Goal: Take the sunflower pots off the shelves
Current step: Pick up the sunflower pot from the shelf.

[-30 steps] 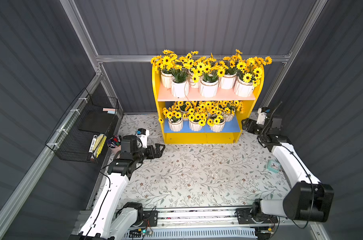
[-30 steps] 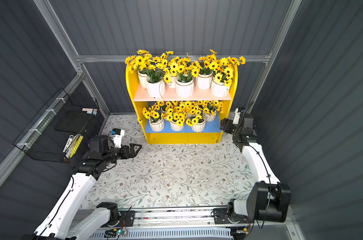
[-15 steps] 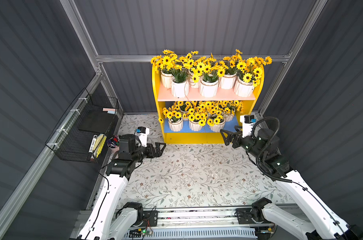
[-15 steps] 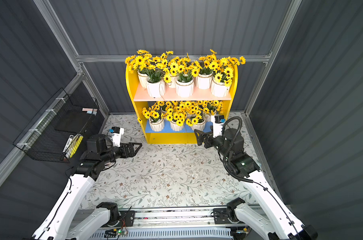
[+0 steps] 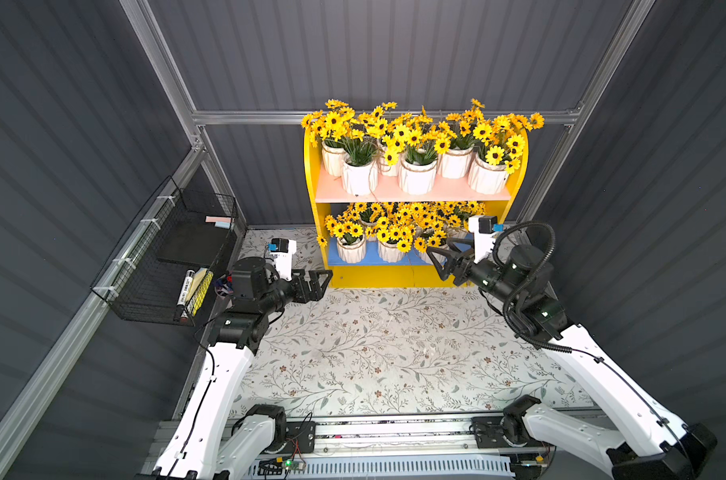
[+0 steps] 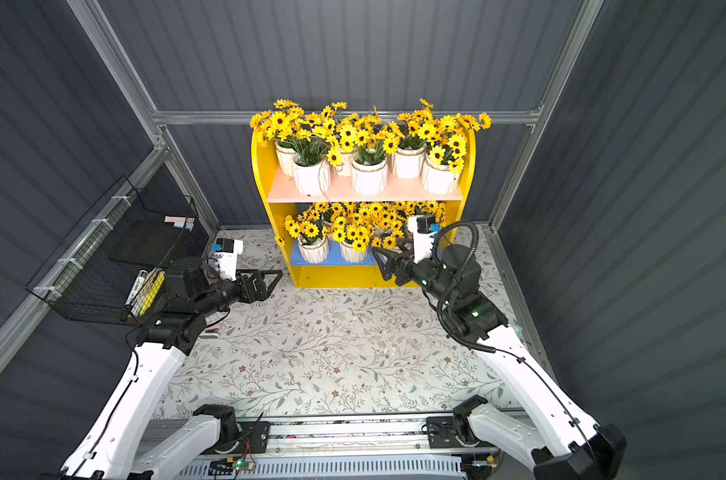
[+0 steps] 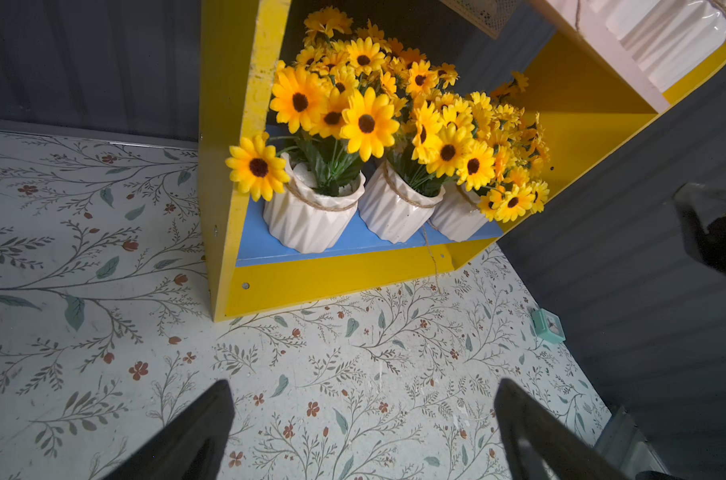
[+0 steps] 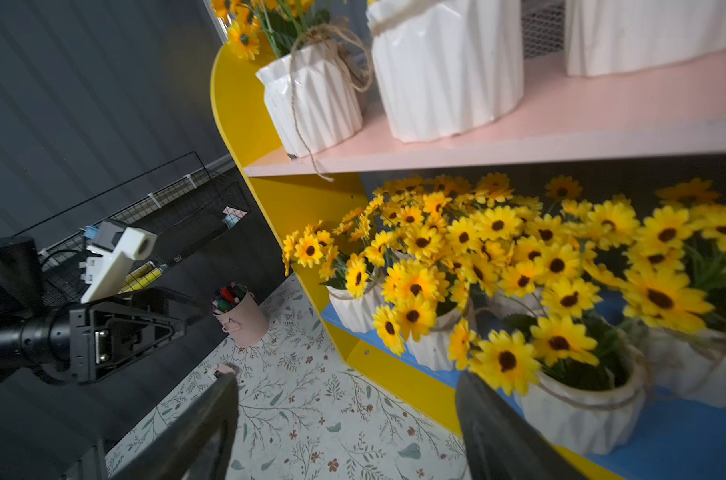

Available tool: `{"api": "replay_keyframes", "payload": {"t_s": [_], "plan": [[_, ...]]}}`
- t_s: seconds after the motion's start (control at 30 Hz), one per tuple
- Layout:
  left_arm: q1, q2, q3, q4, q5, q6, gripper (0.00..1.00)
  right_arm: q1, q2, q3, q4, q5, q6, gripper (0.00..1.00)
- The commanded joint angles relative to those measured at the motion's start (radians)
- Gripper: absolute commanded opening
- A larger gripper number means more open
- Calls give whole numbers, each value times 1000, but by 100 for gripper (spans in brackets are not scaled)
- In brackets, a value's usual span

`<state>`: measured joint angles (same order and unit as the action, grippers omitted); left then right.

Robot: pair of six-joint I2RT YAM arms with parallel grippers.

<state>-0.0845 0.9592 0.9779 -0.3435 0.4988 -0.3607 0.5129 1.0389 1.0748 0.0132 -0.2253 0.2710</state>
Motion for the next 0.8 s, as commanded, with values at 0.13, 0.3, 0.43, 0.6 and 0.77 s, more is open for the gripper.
{"api": "replay_keyframes", "payload": {"t_s": [0.13, 0.3, 0.43, 0.6, 0.77], "plan": [[-6, 59, 63, 64, 73, 5, 99, 224, 138, 235, -43, 512, -366, 99], [-6, 39, 10, 117, 81, 5, 99, 198, 271, 395, -32, 646, -428, 99], [-7, 11, -33, 143, 65, 17, 99, 134, 368, 546, -139, 558, -391, 99], [-6, -7, -63, 144, 56, 26, 99, 39, 422, 612, -184, 410, -309, 99], [-6, -5, -66, 148, 68, 26, 99, 11, 456, 640, -177, 287, -324, 99]]}}
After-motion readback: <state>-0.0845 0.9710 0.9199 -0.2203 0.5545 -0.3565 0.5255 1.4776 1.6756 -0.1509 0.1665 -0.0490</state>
